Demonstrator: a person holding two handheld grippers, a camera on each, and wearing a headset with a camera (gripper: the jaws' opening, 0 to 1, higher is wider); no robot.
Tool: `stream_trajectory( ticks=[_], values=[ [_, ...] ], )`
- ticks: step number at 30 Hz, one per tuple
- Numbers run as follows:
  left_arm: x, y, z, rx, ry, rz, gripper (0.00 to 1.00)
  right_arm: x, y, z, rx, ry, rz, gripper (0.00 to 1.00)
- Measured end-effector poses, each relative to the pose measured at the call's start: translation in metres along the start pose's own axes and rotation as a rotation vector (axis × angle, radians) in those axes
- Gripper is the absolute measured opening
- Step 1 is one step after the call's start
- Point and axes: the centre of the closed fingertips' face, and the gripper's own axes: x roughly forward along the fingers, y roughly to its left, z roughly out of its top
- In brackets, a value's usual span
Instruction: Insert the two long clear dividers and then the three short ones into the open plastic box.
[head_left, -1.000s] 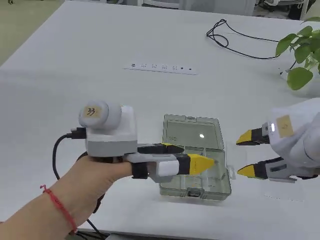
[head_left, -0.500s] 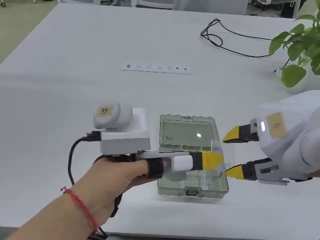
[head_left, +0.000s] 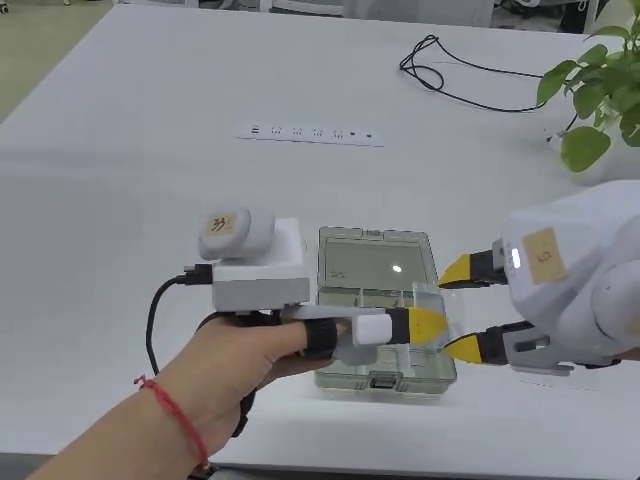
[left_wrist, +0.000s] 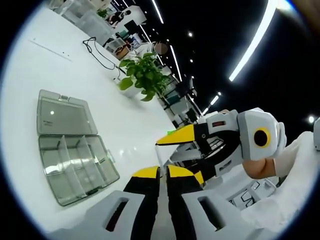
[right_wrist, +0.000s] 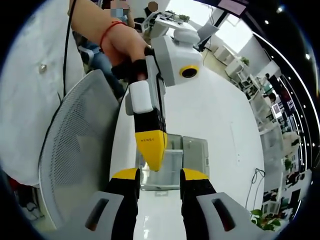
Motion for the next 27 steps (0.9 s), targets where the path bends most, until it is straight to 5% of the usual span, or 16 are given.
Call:
stream_trajectory(
  ticks=[19, 22, 27],
  values=[
    [-0.002, 0.001, -0.001, -0.033, -0.029, 0.013, 0.00, -0.003, -0.006, 0.006, 0.010, -0.016, -0.022, 0.36],
    [-0.004, 0.002, -0.002, 0.025, -0.013, 0.022, 0.00, -0.007, -0.009, 0.007, 0.036, -0.040, -0.014, 0.37],
    [-0.006, -0.002, -0.007, 0.219, 0.026, -0.007, 0.00, -0.016, -0.011, 0.011, 0.119, -0.112, 0.063, 0.31]
  ],
)
